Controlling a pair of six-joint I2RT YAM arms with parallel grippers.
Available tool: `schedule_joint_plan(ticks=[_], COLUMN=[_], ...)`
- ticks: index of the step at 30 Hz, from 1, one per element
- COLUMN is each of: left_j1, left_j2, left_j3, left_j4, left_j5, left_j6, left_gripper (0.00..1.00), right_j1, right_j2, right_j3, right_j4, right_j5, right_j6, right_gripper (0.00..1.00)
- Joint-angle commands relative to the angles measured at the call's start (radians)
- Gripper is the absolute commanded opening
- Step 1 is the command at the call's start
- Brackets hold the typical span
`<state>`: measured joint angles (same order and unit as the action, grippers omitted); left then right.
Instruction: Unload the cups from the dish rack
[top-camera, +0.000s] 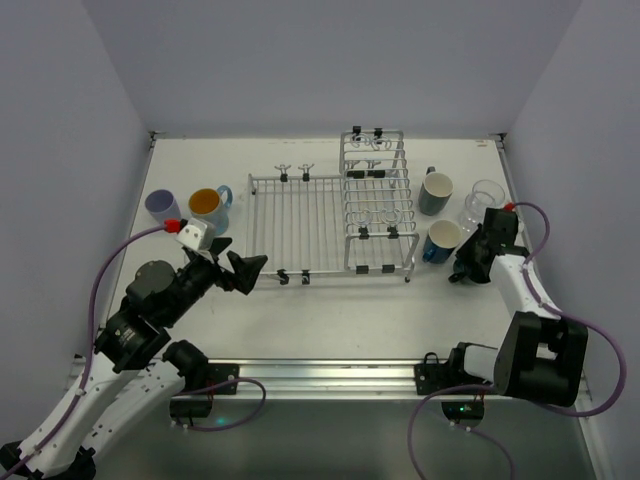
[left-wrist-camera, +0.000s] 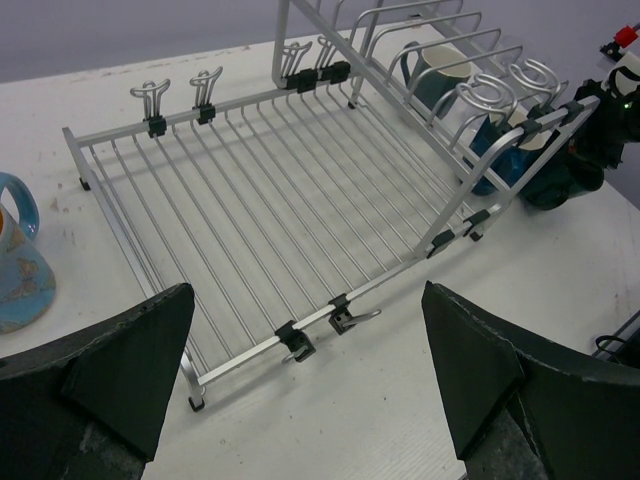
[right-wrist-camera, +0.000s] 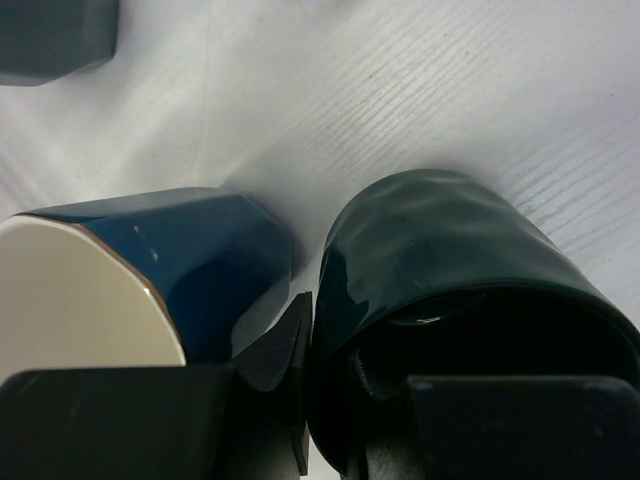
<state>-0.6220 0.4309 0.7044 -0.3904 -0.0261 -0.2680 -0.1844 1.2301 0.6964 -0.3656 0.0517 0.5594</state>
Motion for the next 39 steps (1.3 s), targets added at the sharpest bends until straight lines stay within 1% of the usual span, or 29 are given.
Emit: schedule_joint_plan(ticks=[1, 3, 4, 6, 7, 11, 12, 13, 15, 20, 22, 23, 24, 27, 28, 30, 31, 34, 35, 36, 38, 39], left_j1=[0.005, 0.004, 0.005, 0.005, 0.005, 0.005, 0.005, 0.005, 0.005, 0.005, 0.005, 0.005, 0.005, 0.007, 0.007, 0.007, 0.007, 0.005, 0.005, 0.007, 0.005, 0.005], left_j2=[0.0, 0.0, 0.0, 0.003, 0.003, 0.003, 0.005, 0.006, 0.014, 0.029, 0.031, 0.034, 0.034, 0.034, 0.034, 0.037, 0.042, 0.069, 0.087, 0.098, 0.129, 0.14], left_j3=[-0.01, -0.008, -0.009, -0.01, -0.01, -0.01, -0.01, -0.01, -0.008, -0.005, -0.002, -0.002, 0.0, 0.006, 0.01, 0.017, 0.035, 0.102, 0.124, 0.177, 0.242, 0.31], left_j4=[-0.002, -0.002, -0.002, -0.004, -0.002, -0.005, -0.005, -0.005, -0.007, -0.008, -0.01, -0.011, -0.013, -0.015, -0.011, -0.002, 0.005, 0.018, 0.021, 0.021, 0.004, -0.002], left_j5=[0.018, 0.015, 0.017, 0.017, 0.015, 0.005, 0.002, 0.002, -0.001, -0.017, -0.031, -0.038, -0.057, -0.092, -0.101, -0.109, -0.098, -0.046, -0.031, -0.017, -0.018, -0.024], left_j6=[0.026, 0.024, 0.023, 0.024, 0.024, 0.023, 0.021, 0.023, 0.023, 0.023, 0.023, 0.024, 0.023, 0.026, 0.026, 0.016, 0.01, -0.008, -0.011, -0.011, -0.008, -0.007], left_gripper=[1.0, 1.0, 1.0, 1.0, 1.0, 1.0, 1.0, 1.0, 1.0, 1.0, 1.0, 1.0, 1.0, 1.0, 1.0, 1.0, 1.0, 1.0, 1.0, 1.0, 1.0, 1.0], right_j1=[-0.004, -0.004, -0.006, -0.006, -0.006, -0.006, -0.006, -0.006, -0.006, -0.006, -0.004, -0.006, -0.004, -0.004, -0.004, -0.003, -0.003, -0.004, -0.004, -0.004, -0.003, -0.004], right_j2=[-0.004, 0.003, 0.005, 0.008, 0.005, -0.047, -0.064, -0.095, -0.127, -0.282, -0.334, -0.389, -0.42, -0.546, -0.582, -0.686, -0.719, -0.822, -0.845, -0.865, -0.917, -0.932], right_j3=[-0.006, -0.006, -0.006, -0.005, -0.006, -0.005, -0.003, 0.008, 0.02, 0.035, 0.038, 0.037, 0.032, 0.022, 0.015, 0.017, 0.025, 0.081, 0.1, 0.135, 0.173, 0.214], right_j4=[0.086, 0.091, 0.091, 0.091, 0.091, 0.08, 0.076, 0.07, 0.039, -0.002, -0.018, -0.019, -0.018, -0.009, 0.011, 0.024, 0.024, -0.001, -0.006, -0.01, -0.021, -0.025], right_j5=[0.008, 0.008, 0.008, 0.008, 0.01, -0.003, -0.001, -0.003, -0.013, -0.046, -0.099, -0.116, -0.137, -0.24, -0.301, -0.344, -0.366, -0.394, -0.394, -0.394, -0.389, -0.377], right_j6=[0.014, 0.016, 0.016, 0.017, 0.019, 0.025, 0.025, 0.025, 0.022, 0.031, 0.034, 0.042, 0.048, 0.079, 0.091, 0.115, 0.12, 0.129, 0.132, 0.132, 0.131, 0.128], right_gripper=[0.0, 0.09, 0.17, 0.23, 0.29, 0.38, 0.43, 0.45, 0.46, 0.47, 0.49, 0.49, 0.56, 0.62, 0.68, 0.77, 0.86, 0.99, 0.99, 0.99, 0.99, 0.99])
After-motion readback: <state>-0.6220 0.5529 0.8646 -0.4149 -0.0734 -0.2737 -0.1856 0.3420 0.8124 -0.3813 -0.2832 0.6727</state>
